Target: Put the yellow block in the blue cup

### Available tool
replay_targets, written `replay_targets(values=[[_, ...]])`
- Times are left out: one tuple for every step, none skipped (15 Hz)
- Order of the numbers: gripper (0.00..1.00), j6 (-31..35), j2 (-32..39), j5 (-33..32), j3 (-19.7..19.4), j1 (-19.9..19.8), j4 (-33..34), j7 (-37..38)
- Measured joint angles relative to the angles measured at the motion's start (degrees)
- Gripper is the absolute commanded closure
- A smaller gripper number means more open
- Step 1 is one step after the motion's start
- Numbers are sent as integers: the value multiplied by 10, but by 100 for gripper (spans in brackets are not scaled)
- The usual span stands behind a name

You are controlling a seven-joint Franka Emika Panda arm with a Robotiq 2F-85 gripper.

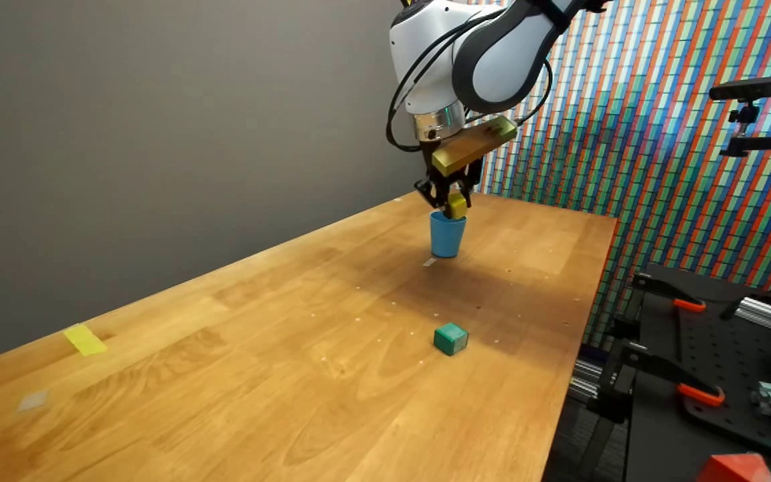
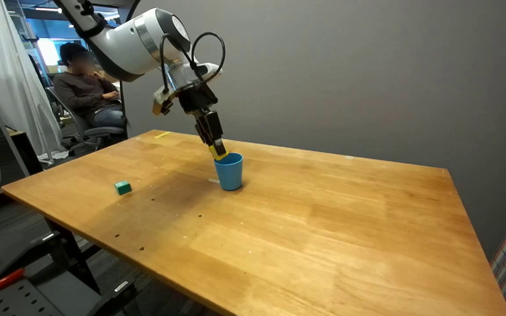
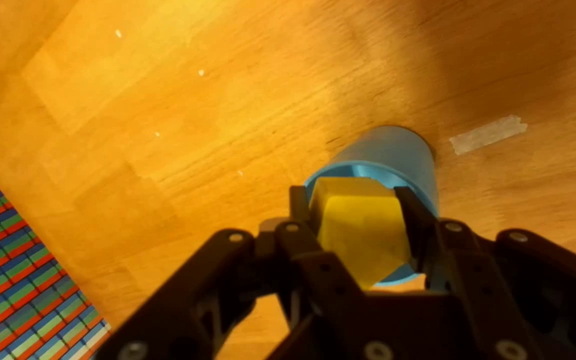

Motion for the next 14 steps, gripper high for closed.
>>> replay_targets(values=[[80,4,5,0,-2,0,4,0],[30,7,10,0,-4,0,9,0],[29,9,14,0,-5,0,14,0],[22,11,19,0,-7,0,19,0],[16,13,23,0,-9,0,24,0],[7,14,25,0,-10,0,27,0],[1,15,26,1,-10,0,27,0],[0,17,26,11,-10,-1,27,-1],[0,20,23,29,-9,-2,26,-4],[0,26,17,52,-7,-4,23,-9],[0,34,4,76,-3,-6,18,-20],[0,41,-14,99,2,-8,10,-36],[0,44,-36,122,8,-9,1,-55],[0,44,-62,145,16,-10,-8,-77]])
